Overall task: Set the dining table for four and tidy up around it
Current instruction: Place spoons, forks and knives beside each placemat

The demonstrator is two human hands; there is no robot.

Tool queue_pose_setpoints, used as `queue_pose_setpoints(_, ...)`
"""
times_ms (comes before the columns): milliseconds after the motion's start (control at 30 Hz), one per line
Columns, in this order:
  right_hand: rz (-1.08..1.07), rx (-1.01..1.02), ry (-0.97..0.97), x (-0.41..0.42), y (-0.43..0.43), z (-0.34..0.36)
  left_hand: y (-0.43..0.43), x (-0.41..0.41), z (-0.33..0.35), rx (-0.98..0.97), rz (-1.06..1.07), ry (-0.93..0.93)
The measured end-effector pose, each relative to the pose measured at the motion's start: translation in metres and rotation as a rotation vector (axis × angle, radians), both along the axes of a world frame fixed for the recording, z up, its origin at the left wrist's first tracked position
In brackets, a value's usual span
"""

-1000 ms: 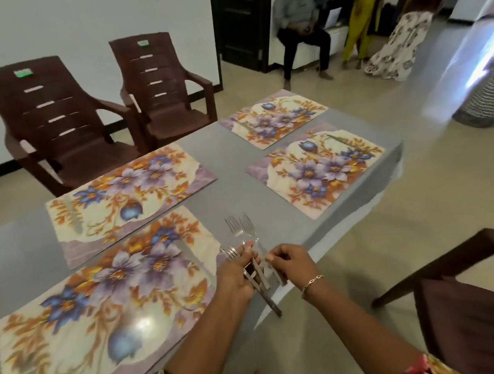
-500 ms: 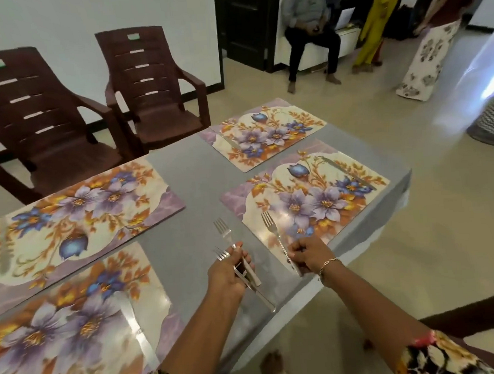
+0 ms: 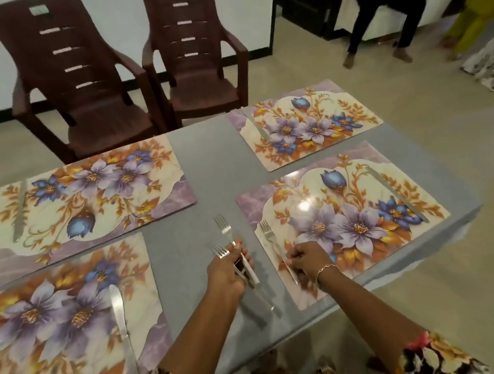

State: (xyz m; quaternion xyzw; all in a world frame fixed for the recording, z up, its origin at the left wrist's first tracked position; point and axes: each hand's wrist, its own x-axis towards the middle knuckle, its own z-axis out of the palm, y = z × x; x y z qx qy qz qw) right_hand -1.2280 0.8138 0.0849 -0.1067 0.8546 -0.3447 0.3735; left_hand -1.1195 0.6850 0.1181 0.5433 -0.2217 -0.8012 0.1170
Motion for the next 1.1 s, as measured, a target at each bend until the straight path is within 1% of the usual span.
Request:
queue_pose_setpoints(100,-0.013,-0.001,-0.069,-0.004,0.001,-0.001,-0.001,-0.002,-0.002,-0.004,0.027,-0.009)
queue_pose_setpoints(267,0.077,0.034,-0.009,-0.007,0.004,-0.001,0.002,-0.005,-0.005,-0.008,0.041,-0.021)
queue_pose_setpoints(367,0.225,0.118,0.156,-0.006,0.002,0.001,0.004,-0.008,-0.007,0.001,0.053,-0.019)
queue_pose_setpoints(467,0.330,0.197,0.265,-0.004,0.004,0.001,0.005,-0.010,-0.012,0.005,0.058,-0.005)
queue_pose_setpoints(533,0.389,0.232,0.423,-0.002,0.005,0.003,0.006,-0.011,-0.013,0.011,0.061,0.001)
queue_pose_setpoints(633,0.494,0.151,0.631,-0.001,0.004,-0.002,0.008,-0.010,-0.011,0.009,0.070,0.001)
queue_pose_setpoints(733,0.710,0.055,0.791,0.005,0.005,-0.009,0.009,-0.010,-0.012,-0.013,0.065,0.000)
queue_pose_setpoints(800,0.833,0.091,0.871,0.005,0.010,-0.014,0.010,-0.010,-0.012,-0.019,0.066,-0.004)
queue_pose_setpoints(867,0.901,0.089,0.894,0.003,0.014,-0.018,0.011,-0.011,-0.012,-0.016,0.069,-0.007)
queue_pose_setpoints(967,1.004,0.087,0.834,-0.005,0.019,-0.018,0.012,-0.011,-0.012,-0.011,0.073,-0.006)
queue_pose_setpoints(1067,1.016,0.064,0.858,-0.009,0.021,-0.021,0.013,-0.012,-0.011,-0.002,0.084,0.001)
queue_pose_setpoints(1100,1.004,0.067,0.832,-0.008,0.022,-0.021,0.014,-0.012,-0.011,-0.003,0.086,0.003)
